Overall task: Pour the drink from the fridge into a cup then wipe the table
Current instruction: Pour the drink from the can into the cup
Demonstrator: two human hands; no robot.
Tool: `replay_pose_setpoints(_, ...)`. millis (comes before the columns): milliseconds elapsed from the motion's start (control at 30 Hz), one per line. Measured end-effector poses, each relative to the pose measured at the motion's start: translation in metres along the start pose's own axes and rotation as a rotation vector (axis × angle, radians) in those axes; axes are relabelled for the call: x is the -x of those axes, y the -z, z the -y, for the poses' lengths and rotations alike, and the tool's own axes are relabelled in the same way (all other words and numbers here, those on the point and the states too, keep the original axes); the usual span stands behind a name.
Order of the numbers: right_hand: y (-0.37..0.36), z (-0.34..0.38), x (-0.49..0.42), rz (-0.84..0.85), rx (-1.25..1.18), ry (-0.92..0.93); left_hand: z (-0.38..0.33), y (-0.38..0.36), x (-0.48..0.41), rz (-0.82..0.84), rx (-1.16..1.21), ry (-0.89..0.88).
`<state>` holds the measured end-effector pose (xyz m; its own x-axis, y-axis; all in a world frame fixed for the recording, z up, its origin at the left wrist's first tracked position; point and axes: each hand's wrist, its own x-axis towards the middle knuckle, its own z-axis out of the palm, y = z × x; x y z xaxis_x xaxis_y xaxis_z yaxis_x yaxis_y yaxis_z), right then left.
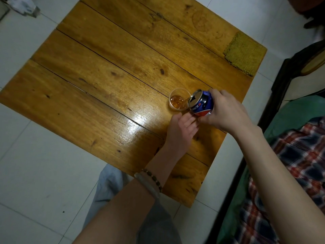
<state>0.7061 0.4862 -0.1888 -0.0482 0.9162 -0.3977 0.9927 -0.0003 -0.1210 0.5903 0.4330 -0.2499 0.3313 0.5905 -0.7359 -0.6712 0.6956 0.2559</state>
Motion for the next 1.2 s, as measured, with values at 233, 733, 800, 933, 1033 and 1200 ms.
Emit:
replay_pose_setpoints(233,0.001,-0.001,-0.001,0.007,0.004,-0.007,0.002,-0.001,-0.003,0.003,0.027,0.021)
replay_pose_setpoints(733,0.007,-0.004,-0.001,0.013,0.018,-0.008,0.001,-0.009,-0.001,0.007,0.013,0.024)
replay_pose_setpoints(800,0.008,-0.004,-0.001,0.012,0.022,-0.008,0.001,-0.010,0.000,0.015,0.007,0.017)
replay_pose_setpoints(933,0.010,-0.005,-0.001,0.008,0.027,-0.008,-0.002,-0.015,0.003,0.027,0.015,0.019)
replay_pose_setpoints(1033,0.012,-0.006,-0.001,0.006,0.023,-0.007,-0.001,-0.015,0.003,0.033,-0.056,-0.031)
replay_pose_setpoints(1200,0.017,-0.005,0.000,0.006,0.029,0.000,-0.003,-0.017,0.004,0.009,-0.039,-0.014)
